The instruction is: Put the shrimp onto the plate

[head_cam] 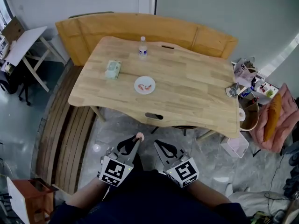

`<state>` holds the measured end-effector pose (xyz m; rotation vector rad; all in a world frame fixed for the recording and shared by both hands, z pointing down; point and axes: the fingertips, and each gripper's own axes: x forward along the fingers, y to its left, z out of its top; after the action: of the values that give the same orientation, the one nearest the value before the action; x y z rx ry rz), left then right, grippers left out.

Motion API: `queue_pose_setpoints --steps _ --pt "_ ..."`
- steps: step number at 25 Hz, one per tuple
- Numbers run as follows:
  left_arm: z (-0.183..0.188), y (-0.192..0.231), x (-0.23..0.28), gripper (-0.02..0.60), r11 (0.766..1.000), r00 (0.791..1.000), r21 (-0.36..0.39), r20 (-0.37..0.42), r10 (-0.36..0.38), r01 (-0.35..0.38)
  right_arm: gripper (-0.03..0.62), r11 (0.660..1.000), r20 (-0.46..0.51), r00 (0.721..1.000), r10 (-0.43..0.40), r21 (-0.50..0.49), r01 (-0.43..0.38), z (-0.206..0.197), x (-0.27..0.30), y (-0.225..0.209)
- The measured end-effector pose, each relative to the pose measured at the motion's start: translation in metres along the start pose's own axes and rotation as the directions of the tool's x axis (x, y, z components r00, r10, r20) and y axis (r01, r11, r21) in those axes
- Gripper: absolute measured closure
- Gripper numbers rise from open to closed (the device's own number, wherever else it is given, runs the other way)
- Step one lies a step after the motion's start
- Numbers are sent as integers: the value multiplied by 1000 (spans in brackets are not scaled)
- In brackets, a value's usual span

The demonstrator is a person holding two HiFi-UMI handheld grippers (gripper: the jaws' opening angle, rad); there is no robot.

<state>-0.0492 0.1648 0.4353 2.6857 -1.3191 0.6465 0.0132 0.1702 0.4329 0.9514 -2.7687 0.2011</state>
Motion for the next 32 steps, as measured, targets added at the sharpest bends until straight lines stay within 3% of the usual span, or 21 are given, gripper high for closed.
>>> queue_pose_setpoints --steps 13,21,27,32 --pt "26 121 92 532 991 991 31 4 -134 134 588 994 -36 994 -106 28 107 39 113 -77" --pt "39 171 130 532 979 980 59 8 -198 197 588 981 -33 981 -189 33 190 57 156 -117" --pt "38 182 160 532 978 979 50 -22 -200 201 588 983 -33 983 -181 33 183 57 162 -145" --pt "43 183 186 532 988 988 29 -43 -148 150 588 991 -26 991 -129 41 130 58 162 -175"
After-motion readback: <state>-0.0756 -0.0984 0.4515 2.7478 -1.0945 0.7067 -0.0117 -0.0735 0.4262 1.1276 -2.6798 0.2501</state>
